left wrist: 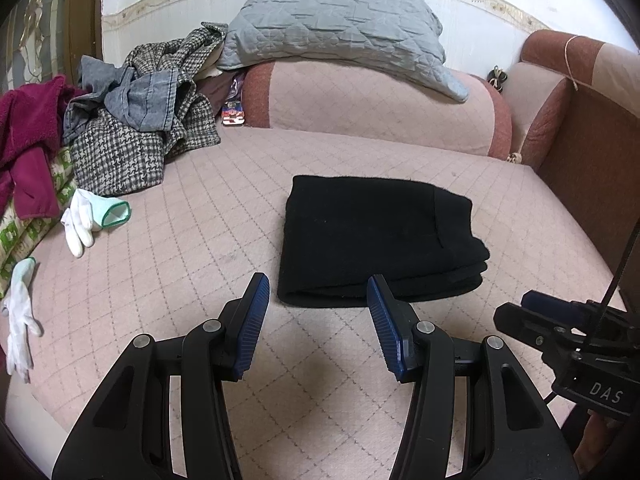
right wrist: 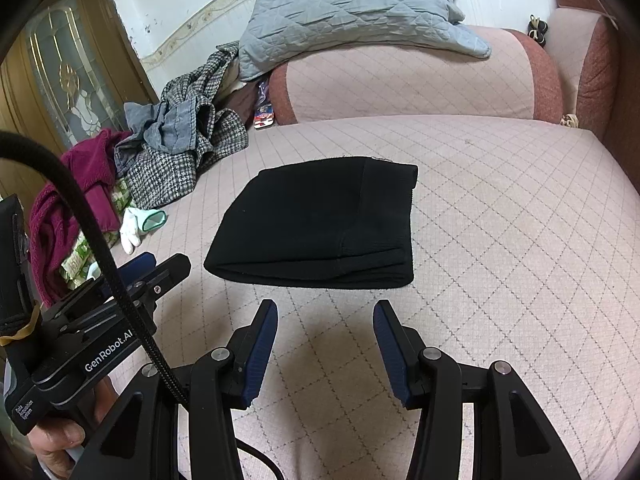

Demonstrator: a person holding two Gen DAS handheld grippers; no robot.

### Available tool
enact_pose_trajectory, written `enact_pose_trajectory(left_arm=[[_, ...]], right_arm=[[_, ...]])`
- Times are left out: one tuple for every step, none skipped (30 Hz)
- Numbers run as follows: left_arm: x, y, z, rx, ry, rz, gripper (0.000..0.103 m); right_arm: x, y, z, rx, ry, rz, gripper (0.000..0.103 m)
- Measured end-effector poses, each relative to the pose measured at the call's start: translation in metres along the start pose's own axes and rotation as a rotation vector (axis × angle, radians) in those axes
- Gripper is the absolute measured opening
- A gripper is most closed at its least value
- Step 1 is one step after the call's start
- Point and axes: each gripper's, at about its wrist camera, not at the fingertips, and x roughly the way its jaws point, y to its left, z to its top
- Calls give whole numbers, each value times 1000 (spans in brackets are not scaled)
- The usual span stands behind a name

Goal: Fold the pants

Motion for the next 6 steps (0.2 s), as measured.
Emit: enact_pose_trajectory(left_arm=[[0, 0, 0, 0, -4, -1, 51], [-1, 0, 0, -1, -6, 0, 51], [0, 0, 0, -3, -5, 0, 51], [0, 0, 0, -4, -2, -2, 51], [1, 1, 0, -6, 3, -2, 51], [1, 0, 0, -7, 6, 2, 51]], right_arm=[[0, 0, 0, 0, 1, 1, 48], [-1, 0, 1, -1, 1, 2, 48], [-1, 0, 1, -2, 0, 1, 48], [-2, -1, 0, -3, 0, 0, 48], [-2, -1, 0, -3, 0, -1, 48], [-3, -1, 0, -3, -1, -1, 48]])
